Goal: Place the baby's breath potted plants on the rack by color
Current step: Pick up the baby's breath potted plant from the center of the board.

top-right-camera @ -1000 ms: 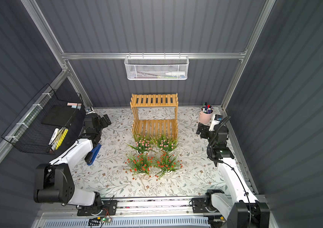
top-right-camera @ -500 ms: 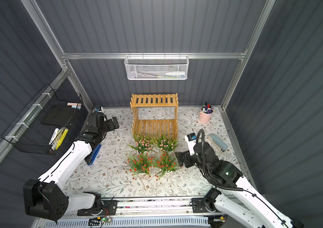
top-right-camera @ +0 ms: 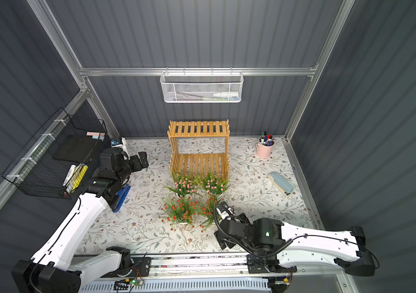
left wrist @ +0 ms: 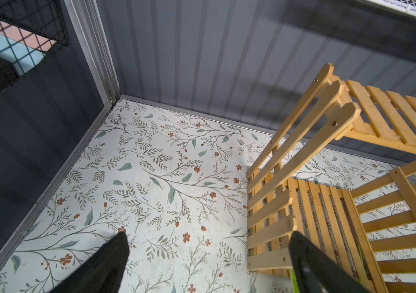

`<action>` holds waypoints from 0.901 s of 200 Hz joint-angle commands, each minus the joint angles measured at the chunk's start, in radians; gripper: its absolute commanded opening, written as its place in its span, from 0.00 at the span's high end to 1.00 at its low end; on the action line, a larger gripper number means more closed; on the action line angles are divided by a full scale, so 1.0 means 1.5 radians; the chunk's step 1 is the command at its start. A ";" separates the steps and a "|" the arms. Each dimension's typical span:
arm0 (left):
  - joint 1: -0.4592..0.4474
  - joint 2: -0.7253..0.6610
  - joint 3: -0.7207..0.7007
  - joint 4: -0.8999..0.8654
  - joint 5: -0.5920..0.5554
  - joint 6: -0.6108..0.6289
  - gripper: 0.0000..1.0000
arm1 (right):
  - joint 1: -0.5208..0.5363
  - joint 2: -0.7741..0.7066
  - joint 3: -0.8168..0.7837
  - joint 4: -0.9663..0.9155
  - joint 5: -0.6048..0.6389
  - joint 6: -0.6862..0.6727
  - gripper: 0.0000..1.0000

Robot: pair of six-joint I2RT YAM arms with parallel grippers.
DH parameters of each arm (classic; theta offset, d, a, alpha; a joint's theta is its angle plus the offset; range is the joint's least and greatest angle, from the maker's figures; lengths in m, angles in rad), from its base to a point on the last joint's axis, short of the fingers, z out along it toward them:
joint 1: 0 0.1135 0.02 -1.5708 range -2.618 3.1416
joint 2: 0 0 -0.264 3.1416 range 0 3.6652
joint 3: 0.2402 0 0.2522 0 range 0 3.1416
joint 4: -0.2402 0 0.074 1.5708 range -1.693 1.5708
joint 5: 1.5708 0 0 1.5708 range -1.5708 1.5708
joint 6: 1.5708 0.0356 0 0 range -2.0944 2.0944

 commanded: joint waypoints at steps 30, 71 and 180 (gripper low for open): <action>0.001 0.011 0.001 0.003 0.012 0.002 0.00 | 0.007 0.088 -0.086 0.146 0.058 0.082 0.01; 0.001 0.005 -0.012 0.011 0.017 0.001 0.01 | 0.006 0.176 -0.150 0.348 0.099 0.012 0.01; 0.001 -0.036 -0.009 -0.010 0.016 -0.005 0.01 | -0.058 0.206 -0.309 0.739 0.168 -0.202 0.01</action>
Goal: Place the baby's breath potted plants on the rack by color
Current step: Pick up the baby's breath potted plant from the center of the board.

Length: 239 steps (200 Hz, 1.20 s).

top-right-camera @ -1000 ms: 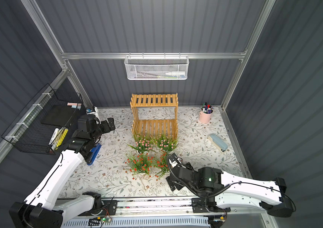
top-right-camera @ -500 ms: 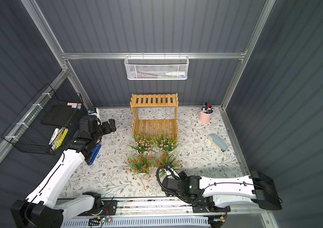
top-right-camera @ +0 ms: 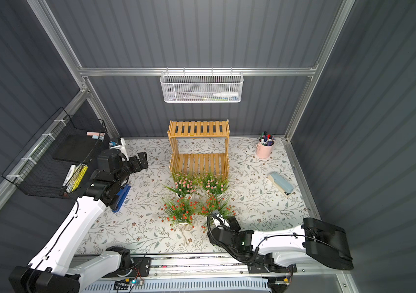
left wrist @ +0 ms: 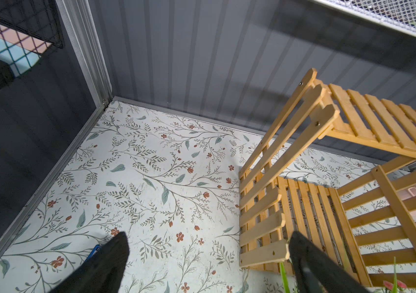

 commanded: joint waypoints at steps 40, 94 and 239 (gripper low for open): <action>0.001 0.007 0.007 -0.018 0.001 0.000 0.01 | -0.046 -0.004 -0.040 0.208 -0.009 -0.133 0.01; 0.001 0.017 0.028 -0.045 -0.022 0.025 0.01 | -0.110 0.035 -0.025 0.256 -0.102 -0.179 0.01; 0.001 -0.002 0.051 -0.084 -0.037 0.047 0.01 | -0.177 0.172 0.010 0.344 -0.131 -0.205 0.02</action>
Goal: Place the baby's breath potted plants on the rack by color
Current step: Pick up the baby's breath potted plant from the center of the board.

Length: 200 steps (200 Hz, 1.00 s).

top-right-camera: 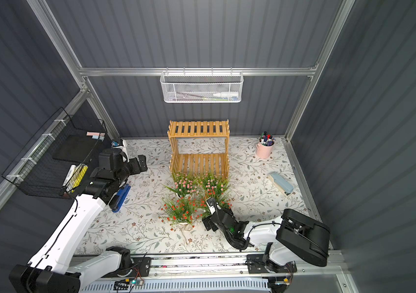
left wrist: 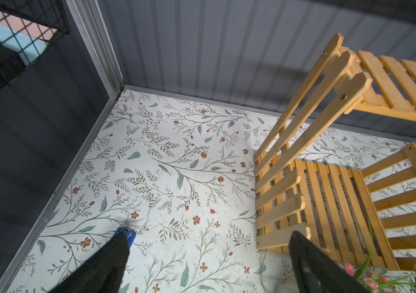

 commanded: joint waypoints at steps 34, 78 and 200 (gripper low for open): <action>0.000 -0.014 0.024 -0.011 -0.004 0.006 0.00 | -0.004 -0.008 -0.001 0.007 0.002 -0.012 0.11; 0.001 -0.020 0.010 -0.002 -0.002 -0.004 0.01 | -0.002 -0.058 -0.021 0.005 0.004 -0.012 0.18; 0.002 -0.013 -0.009 0.028 -0.007 -0.005 0.01 | -0.013 -0.456 0.140 -0.494 0.078 -0.004 0.22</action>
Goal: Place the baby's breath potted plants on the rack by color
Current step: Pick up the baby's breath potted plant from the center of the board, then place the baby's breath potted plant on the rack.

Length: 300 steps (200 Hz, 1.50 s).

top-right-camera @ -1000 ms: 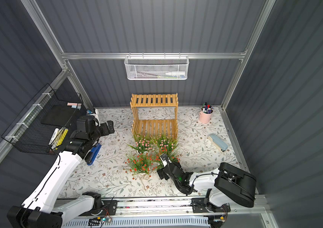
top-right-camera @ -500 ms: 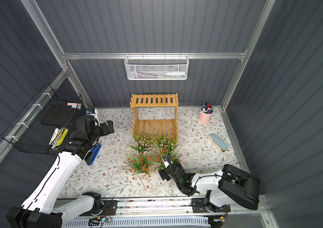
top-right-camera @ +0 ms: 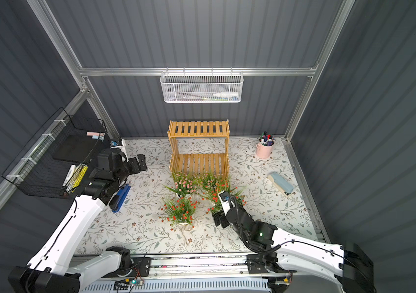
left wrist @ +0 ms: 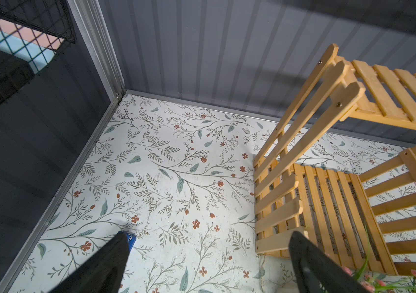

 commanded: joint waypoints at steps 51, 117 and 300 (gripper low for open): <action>0.002 -0.003 -0.024 0.038 0.004 -0.027 0.01 | -0.073 0.051 0.304 -0.241 -0.019 -0.035 0.23; 0.001 0.000 -0.020 0.052 0.015 -0.039 0.01 | -0.197 0.243 0.645 -0.310 -0.146 -0.109 0.24; 0.001 -0.051 -0.080 0.097 0.076 -0.033 0.00 | -0.377 0.802 1.341 -0.467 -0.297 -0.162 0.25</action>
